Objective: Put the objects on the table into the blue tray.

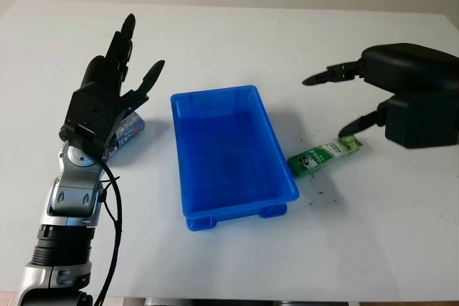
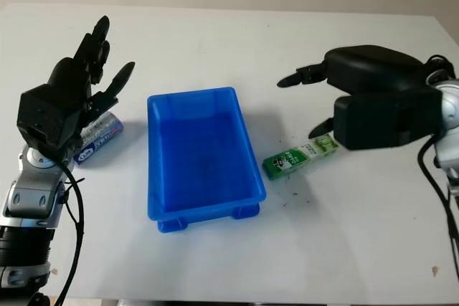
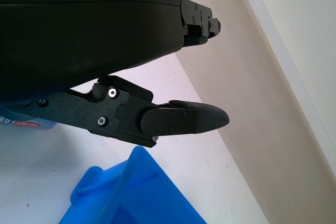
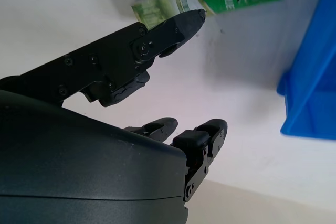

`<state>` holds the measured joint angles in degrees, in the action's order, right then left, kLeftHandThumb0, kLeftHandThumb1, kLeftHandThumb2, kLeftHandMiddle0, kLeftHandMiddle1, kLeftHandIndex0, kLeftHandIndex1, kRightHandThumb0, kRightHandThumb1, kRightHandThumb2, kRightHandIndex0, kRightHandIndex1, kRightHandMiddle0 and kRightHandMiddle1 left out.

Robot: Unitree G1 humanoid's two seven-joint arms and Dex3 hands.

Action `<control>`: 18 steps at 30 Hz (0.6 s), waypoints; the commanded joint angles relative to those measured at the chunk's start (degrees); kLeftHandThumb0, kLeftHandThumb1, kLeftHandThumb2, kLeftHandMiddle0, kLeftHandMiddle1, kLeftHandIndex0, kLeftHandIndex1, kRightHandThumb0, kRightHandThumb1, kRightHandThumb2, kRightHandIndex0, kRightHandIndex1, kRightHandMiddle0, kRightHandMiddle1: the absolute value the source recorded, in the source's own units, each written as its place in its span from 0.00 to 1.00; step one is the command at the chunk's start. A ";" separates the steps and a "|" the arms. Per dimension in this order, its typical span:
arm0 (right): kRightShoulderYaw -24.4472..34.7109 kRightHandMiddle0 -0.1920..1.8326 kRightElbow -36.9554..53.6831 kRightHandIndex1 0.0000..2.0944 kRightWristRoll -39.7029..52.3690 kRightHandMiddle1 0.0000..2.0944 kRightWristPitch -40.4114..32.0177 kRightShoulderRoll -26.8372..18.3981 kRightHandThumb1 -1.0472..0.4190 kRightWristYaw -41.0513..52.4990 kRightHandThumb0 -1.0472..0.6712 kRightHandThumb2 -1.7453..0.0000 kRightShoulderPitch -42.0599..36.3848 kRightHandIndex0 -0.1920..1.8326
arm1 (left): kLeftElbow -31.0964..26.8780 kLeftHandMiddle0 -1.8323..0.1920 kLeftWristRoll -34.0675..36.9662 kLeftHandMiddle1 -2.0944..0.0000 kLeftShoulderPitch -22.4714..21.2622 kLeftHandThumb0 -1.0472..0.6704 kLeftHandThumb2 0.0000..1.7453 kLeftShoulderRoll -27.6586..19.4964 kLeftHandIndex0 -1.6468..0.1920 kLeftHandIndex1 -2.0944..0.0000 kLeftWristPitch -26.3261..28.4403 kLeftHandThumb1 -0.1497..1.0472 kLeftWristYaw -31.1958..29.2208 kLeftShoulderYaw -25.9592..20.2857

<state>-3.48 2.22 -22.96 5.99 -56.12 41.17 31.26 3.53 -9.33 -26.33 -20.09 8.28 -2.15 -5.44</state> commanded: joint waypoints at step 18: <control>-5.81 0.21 -2.32 0.33 -6.39 0.31 10.42 1.94 0.14 -4.15 0.35 0.97 -7.08 0.19 | -0.93 0.88 -0.20 0.97 -1.06 0.31 0.20 -0.36 0.87 0.97 0.90 1.00 -0.41 0.27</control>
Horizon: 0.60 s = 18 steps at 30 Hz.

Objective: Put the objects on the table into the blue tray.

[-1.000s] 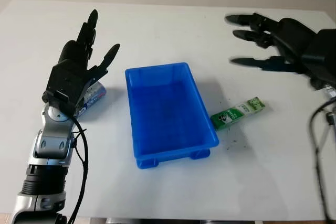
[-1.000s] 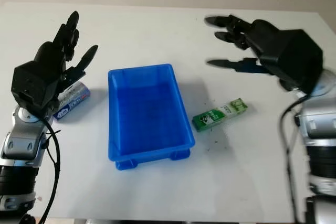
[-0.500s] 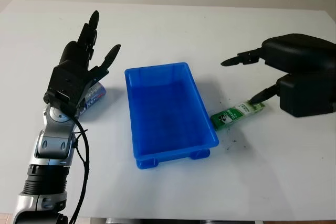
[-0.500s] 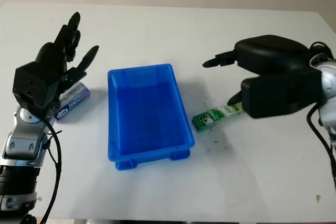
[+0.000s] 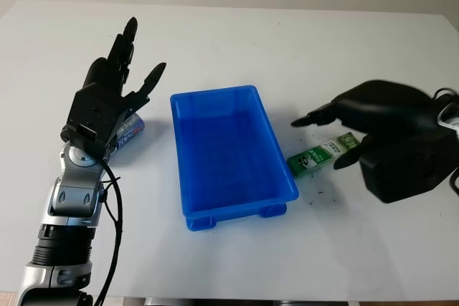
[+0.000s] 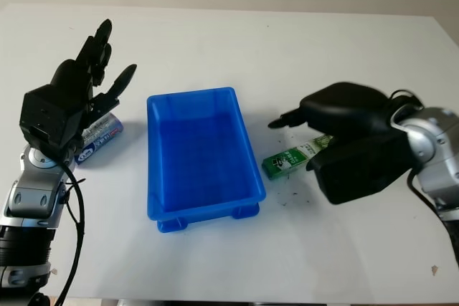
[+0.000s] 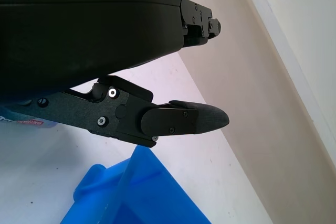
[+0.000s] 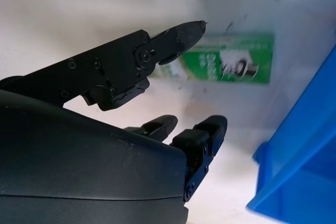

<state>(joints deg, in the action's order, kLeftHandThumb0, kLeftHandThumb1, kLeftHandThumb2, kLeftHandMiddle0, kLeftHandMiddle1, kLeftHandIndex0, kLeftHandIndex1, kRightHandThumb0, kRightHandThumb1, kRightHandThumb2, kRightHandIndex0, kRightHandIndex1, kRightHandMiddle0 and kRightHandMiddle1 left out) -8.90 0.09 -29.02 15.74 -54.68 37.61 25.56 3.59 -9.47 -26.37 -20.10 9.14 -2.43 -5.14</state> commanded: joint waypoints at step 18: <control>-2.12 0.22 -12.24 0.90 -16.11 0.72 20.10 1.49 0.05 -30.50 0.35 0.97 -3.50 0.28 | -1.01 0.89 0.00 0.98 -1.25 0.31 0.21 -0.64 0.89 0.98 0.59 1.00 -1.09 0.05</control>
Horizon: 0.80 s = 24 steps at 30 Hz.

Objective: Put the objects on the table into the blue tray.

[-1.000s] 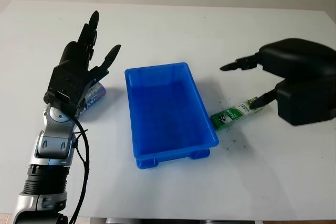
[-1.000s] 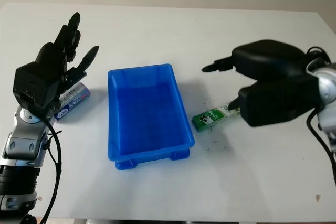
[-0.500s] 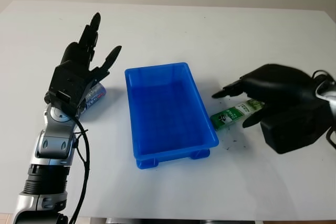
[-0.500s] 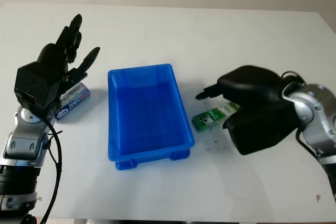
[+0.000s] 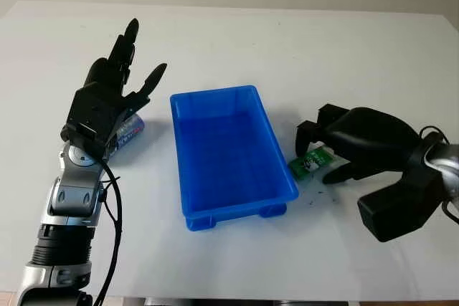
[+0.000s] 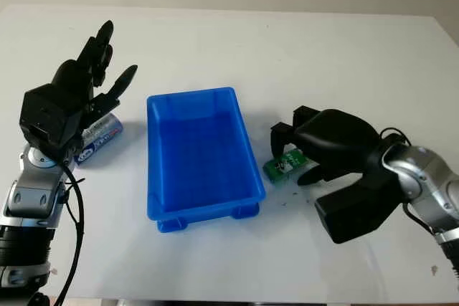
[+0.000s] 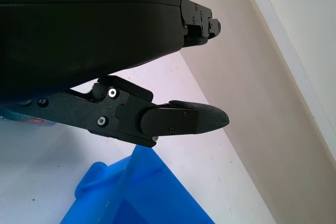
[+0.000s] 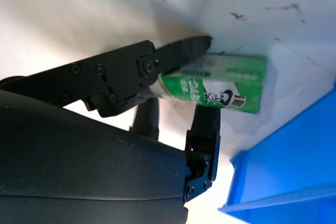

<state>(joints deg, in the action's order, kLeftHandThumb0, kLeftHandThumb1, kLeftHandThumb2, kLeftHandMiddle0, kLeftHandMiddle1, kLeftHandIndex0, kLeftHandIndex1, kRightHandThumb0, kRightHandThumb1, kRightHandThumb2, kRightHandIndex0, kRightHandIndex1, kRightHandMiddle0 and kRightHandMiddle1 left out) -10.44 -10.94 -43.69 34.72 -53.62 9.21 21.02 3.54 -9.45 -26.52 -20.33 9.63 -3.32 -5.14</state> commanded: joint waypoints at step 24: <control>-1.57 0.43 -17.43 1.00 -6.08 1.00 0.55 6.32 0.01 -25.89 0.34 0.96 18.71 0.53 | 0.39 0.89 -0.05 0.98 -1.15 0.29 0.21 -0.44 0.89 0.98 -1.70 1.00 -0.67 0.47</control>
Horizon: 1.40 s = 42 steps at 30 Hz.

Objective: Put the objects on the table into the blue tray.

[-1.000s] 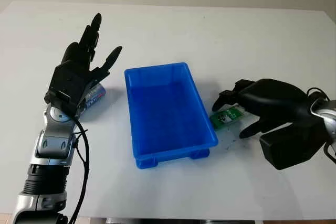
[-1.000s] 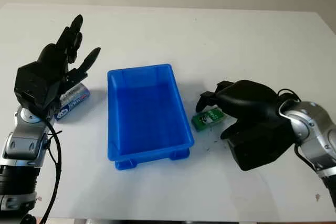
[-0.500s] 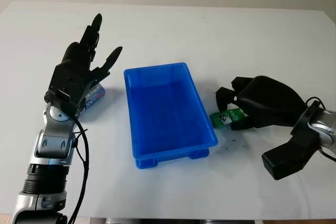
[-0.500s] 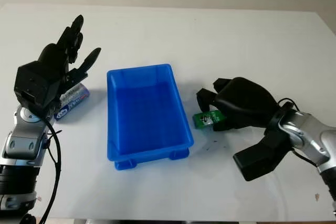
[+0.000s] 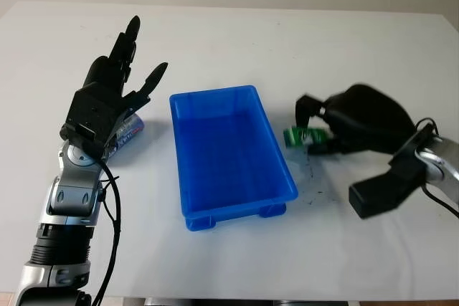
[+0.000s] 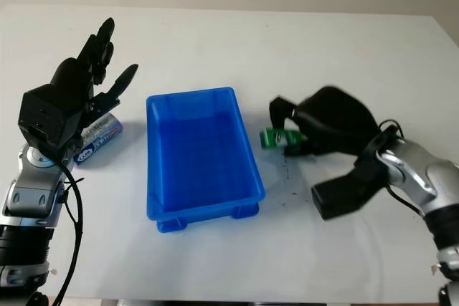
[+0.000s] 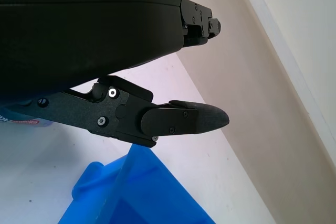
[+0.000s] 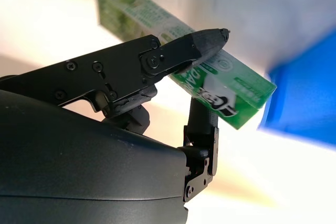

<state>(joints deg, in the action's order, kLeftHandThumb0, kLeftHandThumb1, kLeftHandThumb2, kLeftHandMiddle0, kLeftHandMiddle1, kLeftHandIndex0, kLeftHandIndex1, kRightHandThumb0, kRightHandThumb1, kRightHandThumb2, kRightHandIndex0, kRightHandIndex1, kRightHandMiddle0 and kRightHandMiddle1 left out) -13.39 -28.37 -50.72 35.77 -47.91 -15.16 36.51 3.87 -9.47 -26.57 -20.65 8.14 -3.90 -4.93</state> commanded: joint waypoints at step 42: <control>-1.11 0.01 11.40 0.01 28.46 0.03 -4.24 13.42 0.00 35.90 0.08 0.62 10.14 0.01 | 0.52 0.91 -0.20 0.98 0.36 0.32 0.22 2.16 0.91 0.98 -1.10 1.00 2.32 0.66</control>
<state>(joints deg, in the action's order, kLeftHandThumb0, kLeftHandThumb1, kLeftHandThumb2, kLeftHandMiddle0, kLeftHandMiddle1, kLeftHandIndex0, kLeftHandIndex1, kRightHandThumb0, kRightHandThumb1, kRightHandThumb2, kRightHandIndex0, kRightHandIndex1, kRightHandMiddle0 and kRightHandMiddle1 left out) -16.96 -18.85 -23.54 33.23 -34.33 21.27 47.35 4.20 -9.71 -26.41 -18.60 7.68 -1.69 -4.32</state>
